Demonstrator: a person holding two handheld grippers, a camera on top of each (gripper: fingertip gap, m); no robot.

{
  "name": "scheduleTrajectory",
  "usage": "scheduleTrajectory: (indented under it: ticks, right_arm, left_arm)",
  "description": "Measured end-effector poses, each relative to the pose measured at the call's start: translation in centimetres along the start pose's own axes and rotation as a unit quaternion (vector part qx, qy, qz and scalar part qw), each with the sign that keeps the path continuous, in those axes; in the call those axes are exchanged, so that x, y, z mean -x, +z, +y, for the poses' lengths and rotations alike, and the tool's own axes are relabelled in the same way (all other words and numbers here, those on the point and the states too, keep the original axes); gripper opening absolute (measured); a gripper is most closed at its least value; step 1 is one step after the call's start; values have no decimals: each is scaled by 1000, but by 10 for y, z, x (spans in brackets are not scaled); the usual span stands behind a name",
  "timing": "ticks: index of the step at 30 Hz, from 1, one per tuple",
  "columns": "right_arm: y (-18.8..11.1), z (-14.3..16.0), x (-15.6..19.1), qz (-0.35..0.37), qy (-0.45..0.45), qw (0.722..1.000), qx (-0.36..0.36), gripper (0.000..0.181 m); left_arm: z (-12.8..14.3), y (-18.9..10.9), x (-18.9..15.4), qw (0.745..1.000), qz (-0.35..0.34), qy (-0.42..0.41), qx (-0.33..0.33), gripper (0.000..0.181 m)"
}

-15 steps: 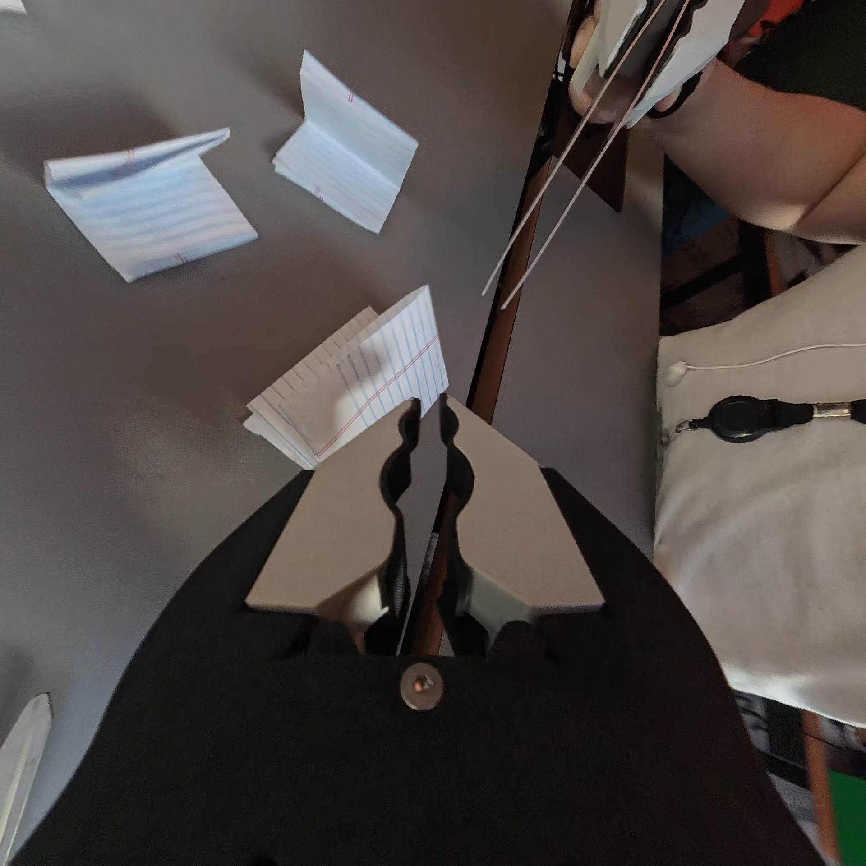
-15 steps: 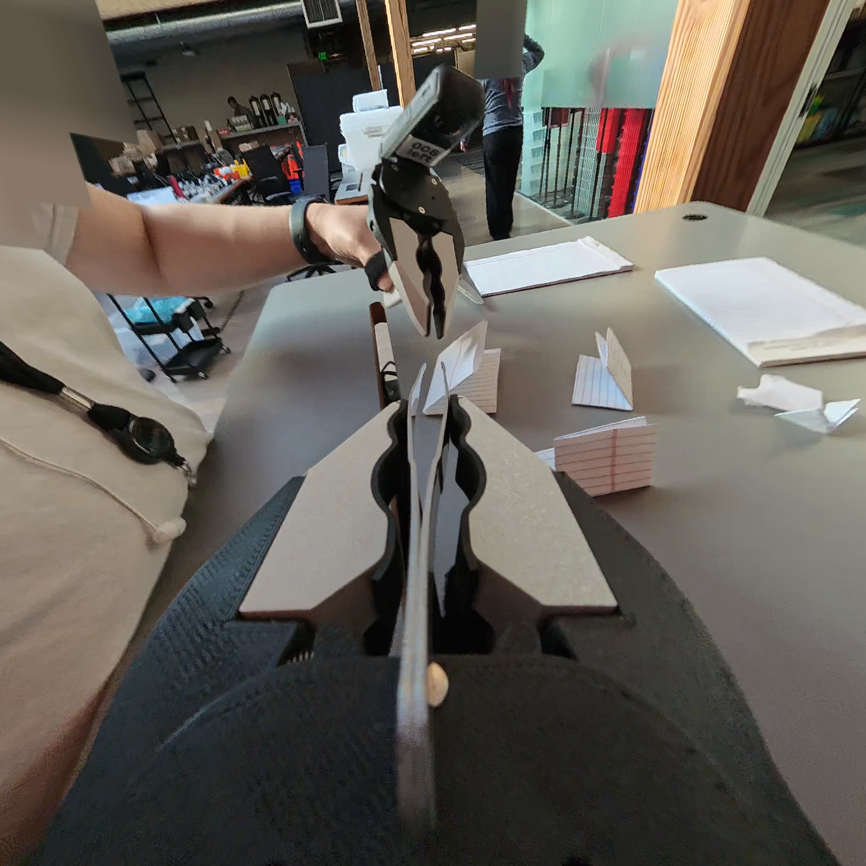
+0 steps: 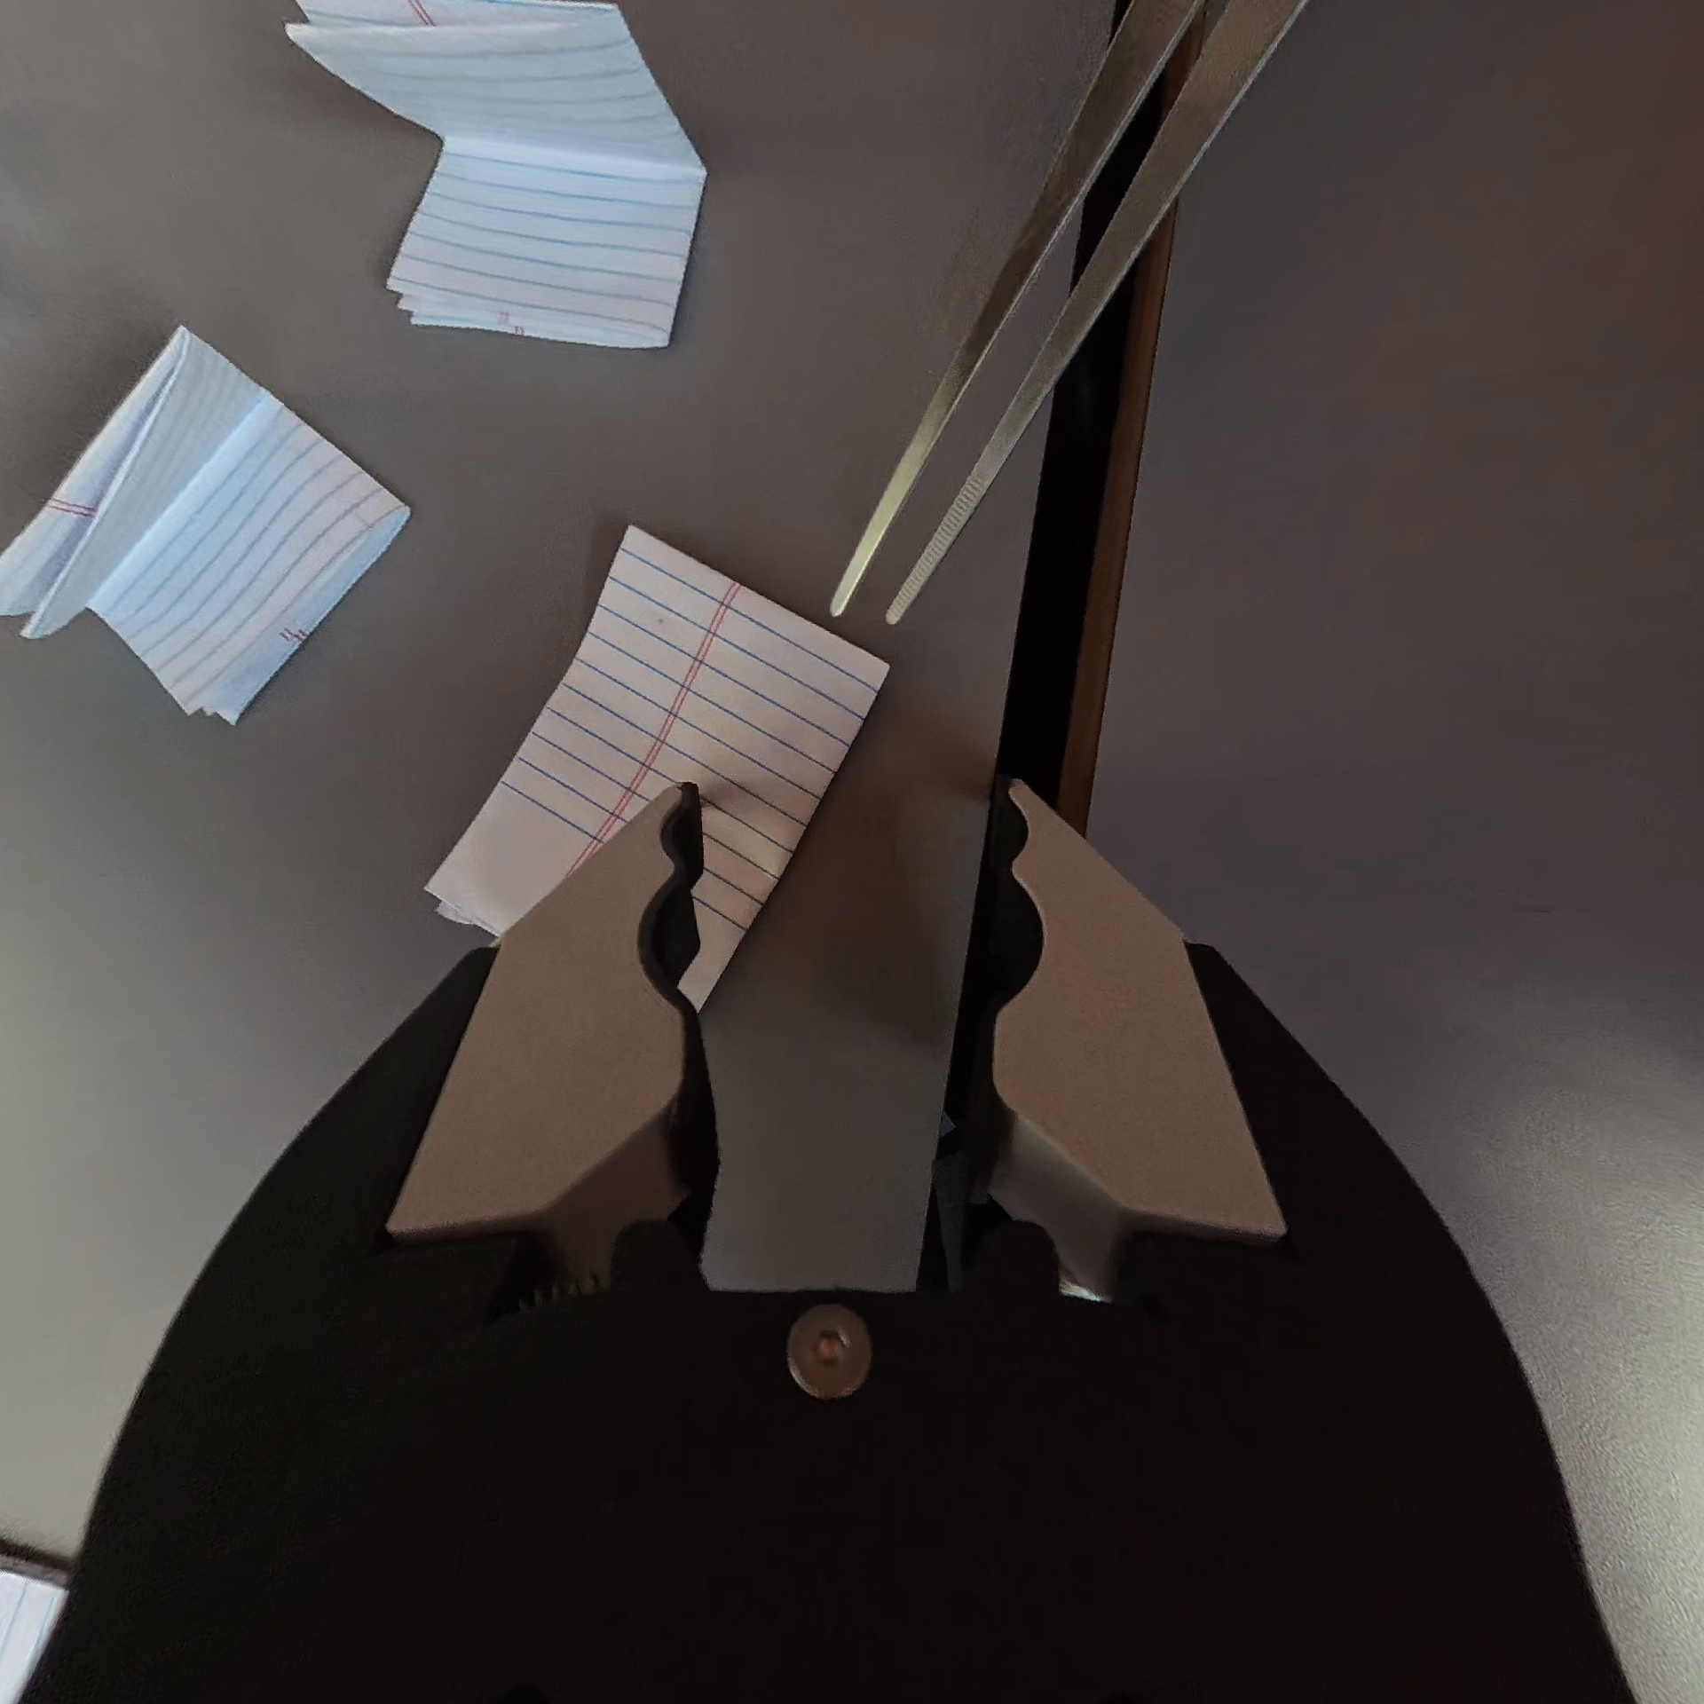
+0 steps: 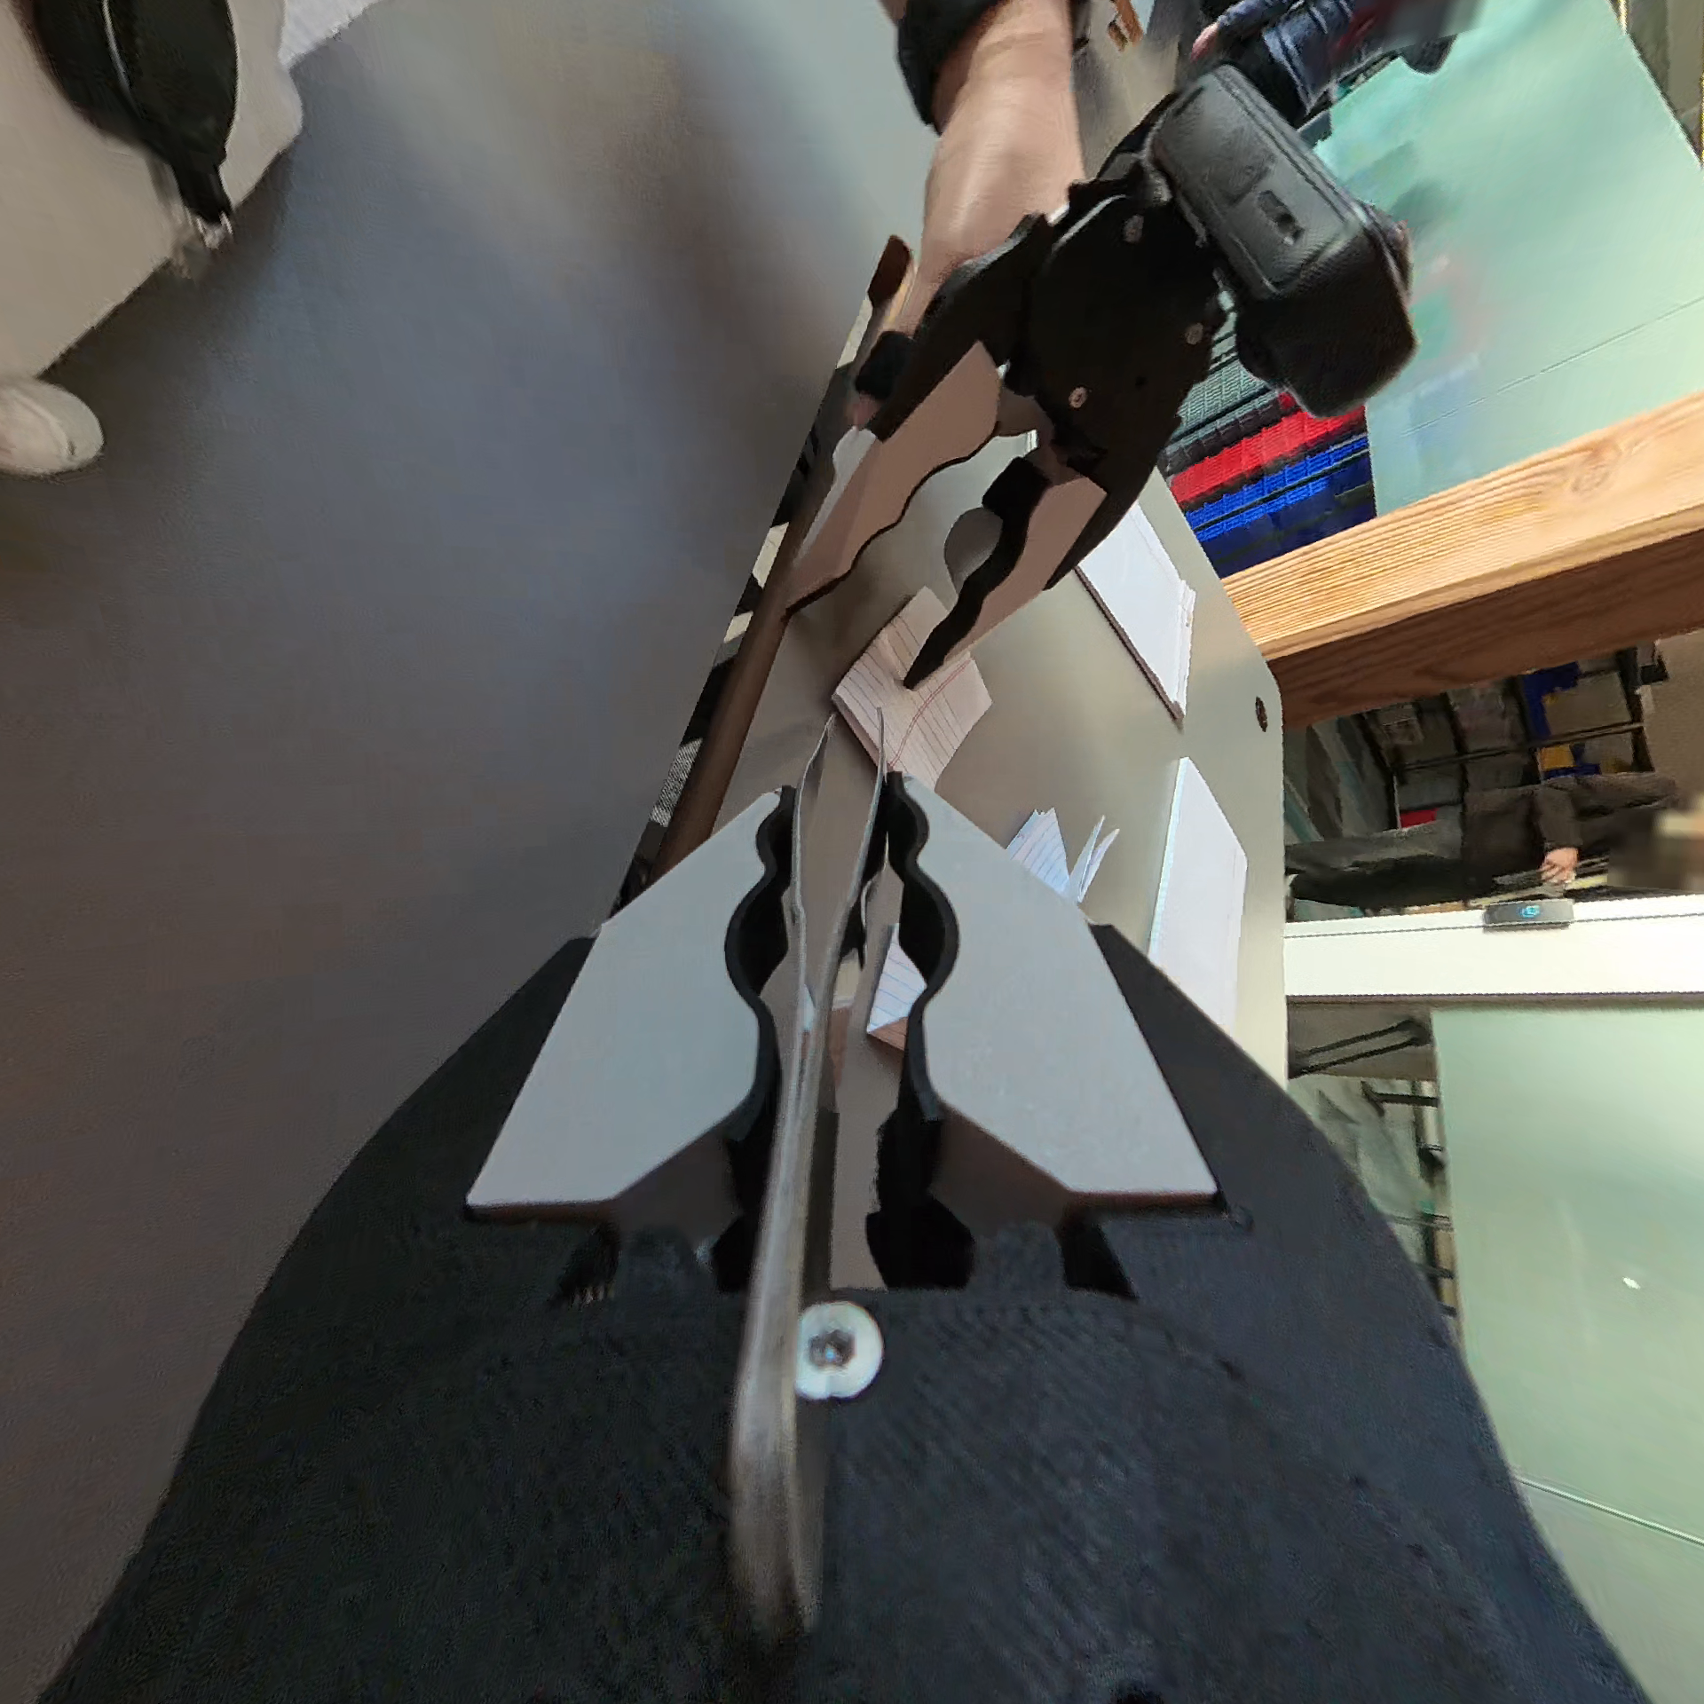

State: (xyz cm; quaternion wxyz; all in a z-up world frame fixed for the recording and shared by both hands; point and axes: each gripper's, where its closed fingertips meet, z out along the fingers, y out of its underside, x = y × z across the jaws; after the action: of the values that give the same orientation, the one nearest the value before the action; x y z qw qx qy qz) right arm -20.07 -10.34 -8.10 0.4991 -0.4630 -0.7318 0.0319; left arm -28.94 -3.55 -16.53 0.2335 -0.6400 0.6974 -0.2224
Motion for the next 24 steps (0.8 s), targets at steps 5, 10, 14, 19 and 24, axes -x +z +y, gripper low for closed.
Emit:
scheduleTrajectory:
  ticks: [5,10,14,19,24]
  right_arm:
    - [10,9,2,3,-77,997,21,19]
    - [28,21,-11,52,-138,988,35,19]
    - [41,16,-8,39,-182,982,24,18]
    - [35,11,-9,22,-175,984,10,18]
    - [20,10,-16,50,-17,998,-30,15]
  left_arm:
    - [0,-1,1,1000,21,8,-2,59]
    - [0,-2,3,999,27,11,-22,56]
    - [0,-3,9,998,31,8,-46,43]
    - [0,-3,10,998,35,11,-46,41]
    - [0,-3,10,999,30,14,-42,41]
